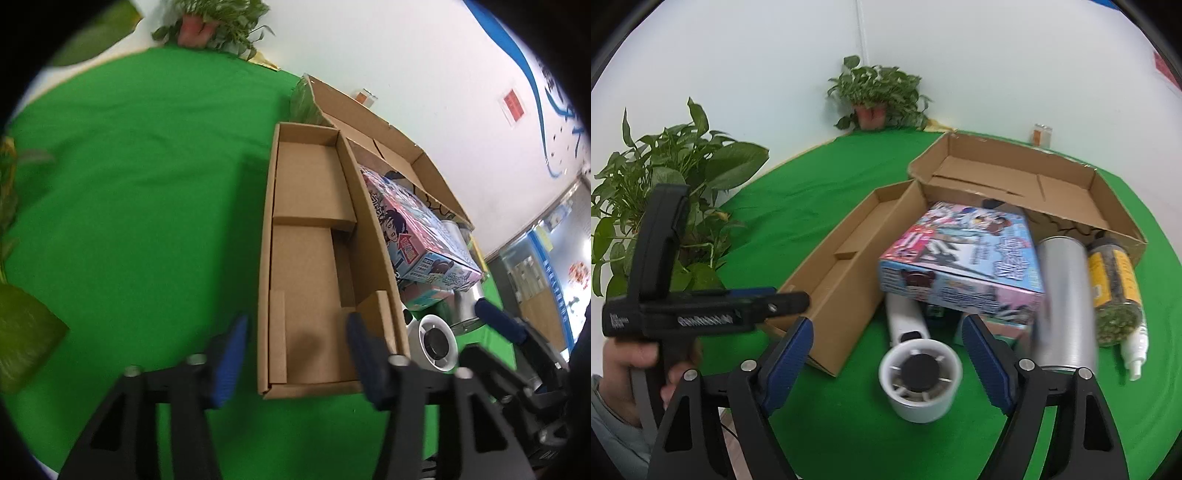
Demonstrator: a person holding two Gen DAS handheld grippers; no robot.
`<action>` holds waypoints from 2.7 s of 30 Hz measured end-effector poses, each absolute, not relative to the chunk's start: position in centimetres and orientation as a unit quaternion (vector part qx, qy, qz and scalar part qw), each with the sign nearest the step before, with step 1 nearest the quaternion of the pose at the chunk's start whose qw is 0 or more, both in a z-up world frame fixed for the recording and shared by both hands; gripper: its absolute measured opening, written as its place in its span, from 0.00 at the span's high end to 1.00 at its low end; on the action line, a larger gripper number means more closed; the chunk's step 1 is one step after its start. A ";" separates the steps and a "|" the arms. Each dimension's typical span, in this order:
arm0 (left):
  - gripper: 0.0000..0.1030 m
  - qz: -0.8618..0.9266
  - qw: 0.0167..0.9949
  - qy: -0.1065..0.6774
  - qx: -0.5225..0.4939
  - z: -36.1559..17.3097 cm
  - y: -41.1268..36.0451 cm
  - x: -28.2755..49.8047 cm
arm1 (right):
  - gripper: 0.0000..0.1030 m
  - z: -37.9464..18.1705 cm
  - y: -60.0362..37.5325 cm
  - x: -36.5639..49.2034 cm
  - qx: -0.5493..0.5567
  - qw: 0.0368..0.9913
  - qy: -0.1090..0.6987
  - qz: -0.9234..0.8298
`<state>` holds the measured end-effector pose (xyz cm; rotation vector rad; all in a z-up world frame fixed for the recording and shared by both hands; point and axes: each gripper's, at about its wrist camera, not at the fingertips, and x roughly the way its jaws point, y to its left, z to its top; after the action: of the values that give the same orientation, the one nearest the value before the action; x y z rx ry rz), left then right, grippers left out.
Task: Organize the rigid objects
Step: 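Grasp the cardboard insert tray wall with the left tool, then lift the insert tray and lower it into the open cardboard box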
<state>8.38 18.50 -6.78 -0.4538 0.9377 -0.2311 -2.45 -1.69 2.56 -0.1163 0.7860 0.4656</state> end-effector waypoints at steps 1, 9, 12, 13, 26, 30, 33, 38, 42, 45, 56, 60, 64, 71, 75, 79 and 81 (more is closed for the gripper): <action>0.61 -0.112 0.861 0.448 -0.215 -6.8 18.5 8.3 | 0.28 2.2 -0.9 -2.2 -0.058 0.893 0.386 0.225; 0.84 -0.126 0.853 0.459 -0.214 -7.0 18.6 7.2 | 0.58 -0.6 3.8 -0.3 -0.072 0.872 0.428 0.227; 0.84 -0.130 0.853 0.458 -0.215 -7.2 18.7 7.2 | 0.72 -1.4 4.3 0.0 -0.073 0.867 0.439 0.221; 0.84 -0.128 0.853 0.458 -0.216 -7.2 18.7 7.3 | 0.72 -1.5 4.4 0.0 -0.076 0.869 0.440 0.216; 0.74 -0.127 0.845 0.474 -0.211 -7.6 17.6 8.0 | 0.85 -3.9 5.0 1.8 -0.089 0.856 0.482 0.165; 0.76 -0.104 0.856 0.470 -0.189 -7.1 16.9 7.3 | 0.84 -4.1 4.7 1.7 -0.081 0.854 0.483 0.178; 0.77 -0.091 0.862 0.464 -0.180 -6.4 16.9 6.4 | 0.84 -3.7 4.5 1.0 -0.079 0.852 0.481 0.192; 0.77 -0.065 0.889 0.424 -0.158 -2.3 16.6 4.9 | 0.84 -0.9 3.6 -0.5 -0.068 0.870 0.437 0.218; 0.78 -0.067 0.910 0.387 -0.130 1.6 15.3 5.5 | 0.84 2.7 2.3 -0.5 -0.045 0.892 0.391 0.223; 0.78 -0.084 0.922 0.363 -0.106 4.6 13.8 7.2 | 0.85 5.6 0.9 0.1 -0.031 0.909 0.357 0.212; 0.78 -0.157 0.938 0.307 -0.043 11.4 7.1 16.8 | 0.84 15.0 -5.7 7.8 0.006 0.948 0.285 0.140; 0.78 -0.166 0.935 0.311 -0.033 12.4 5.8 20.5 | 0.84 16.9 -7.2 12.0 0.015 0.949 0.288 0.127; 0.78 -0.164 0.933 0.321 -0.020 12.6 5.7 23.3 | 0.84 17.7 -8.3 16.5 0.026 0.944 0.303 0.129; 0.78 -0.147 0.921 0.362 -0.010 11.1 6.0 28.8 | 0.84 16.0 -7.5 25.0 0.033 0.922 0.356 0.146; 0.78 -0.123 0.908 0.401 -0.013 7.9 7.0 32.1 | 0.83 12.5 -5.9 29.8 0.035 0.895 0.411 0.169; 0.78 -0.100 0.890 0.445 -0.023 4.2 8.3 34.4 | 0.83 7.9 -4.5 34.0 0.039 0.867 0.461 0.186; 0.78 -0.090 0.882 0.462 -0.025 2.5 8.8 35.1 | 0.84 5.5 -3.9 35.5 0.044 0.853 0.483 0.193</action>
<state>35.10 8.76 2.55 -0.0515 0.9625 -0.1881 35.48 -3.91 5.52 0.0923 1.0175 0.4068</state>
